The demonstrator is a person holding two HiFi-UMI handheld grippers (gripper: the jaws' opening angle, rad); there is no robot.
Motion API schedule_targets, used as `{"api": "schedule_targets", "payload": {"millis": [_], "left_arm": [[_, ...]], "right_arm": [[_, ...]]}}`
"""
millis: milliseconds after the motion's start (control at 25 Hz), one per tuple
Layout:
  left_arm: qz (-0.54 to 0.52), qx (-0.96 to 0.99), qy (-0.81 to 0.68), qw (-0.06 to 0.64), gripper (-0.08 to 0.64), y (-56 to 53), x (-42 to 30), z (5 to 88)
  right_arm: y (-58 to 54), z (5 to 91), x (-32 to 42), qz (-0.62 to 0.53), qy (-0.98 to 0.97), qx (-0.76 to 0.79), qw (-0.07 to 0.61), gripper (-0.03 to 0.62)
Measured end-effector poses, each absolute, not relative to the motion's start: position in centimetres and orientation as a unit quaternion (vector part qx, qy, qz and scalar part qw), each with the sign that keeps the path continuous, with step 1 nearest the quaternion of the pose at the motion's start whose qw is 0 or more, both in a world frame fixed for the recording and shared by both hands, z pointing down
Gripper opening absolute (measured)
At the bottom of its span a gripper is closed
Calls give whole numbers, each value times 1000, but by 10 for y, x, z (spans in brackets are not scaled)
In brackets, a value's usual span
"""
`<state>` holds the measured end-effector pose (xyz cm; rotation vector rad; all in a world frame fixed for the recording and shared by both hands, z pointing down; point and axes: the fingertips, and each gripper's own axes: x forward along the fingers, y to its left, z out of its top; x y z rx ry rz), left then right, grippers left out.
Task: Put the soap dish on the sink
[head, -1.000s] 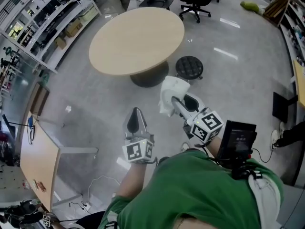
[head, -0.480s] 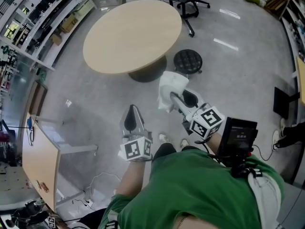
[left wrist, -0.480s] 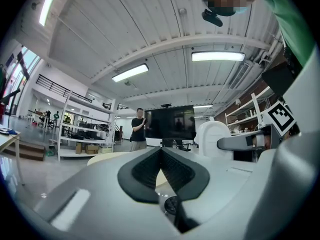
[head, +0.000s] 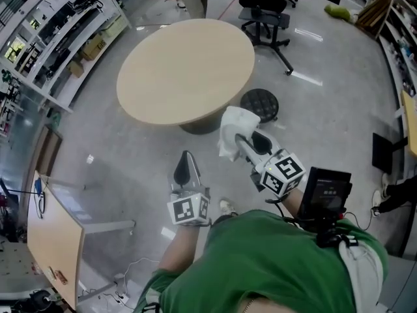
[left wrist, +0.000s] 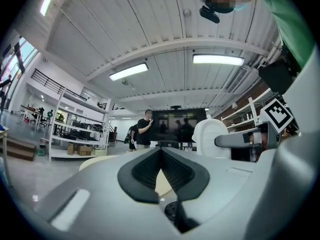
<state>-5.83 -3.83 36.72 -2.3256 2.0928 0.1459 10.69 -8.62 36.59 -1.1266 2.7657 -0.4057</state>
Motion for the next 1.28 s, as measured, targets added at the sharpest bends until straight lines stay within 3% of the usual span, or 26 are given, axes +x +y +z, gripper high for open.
{"api": "schedule_targets", "payload": {"millis": [560,1280], "left_arm": [[68,-762,644,0,6,-91,-112,366],[50,-744,665,-22,6,-185,-125,387]], "right_arm": [[-129,366,57,-127,903,-406,58,143],[-233,385,43,-148,906,-391,59,143]]}}
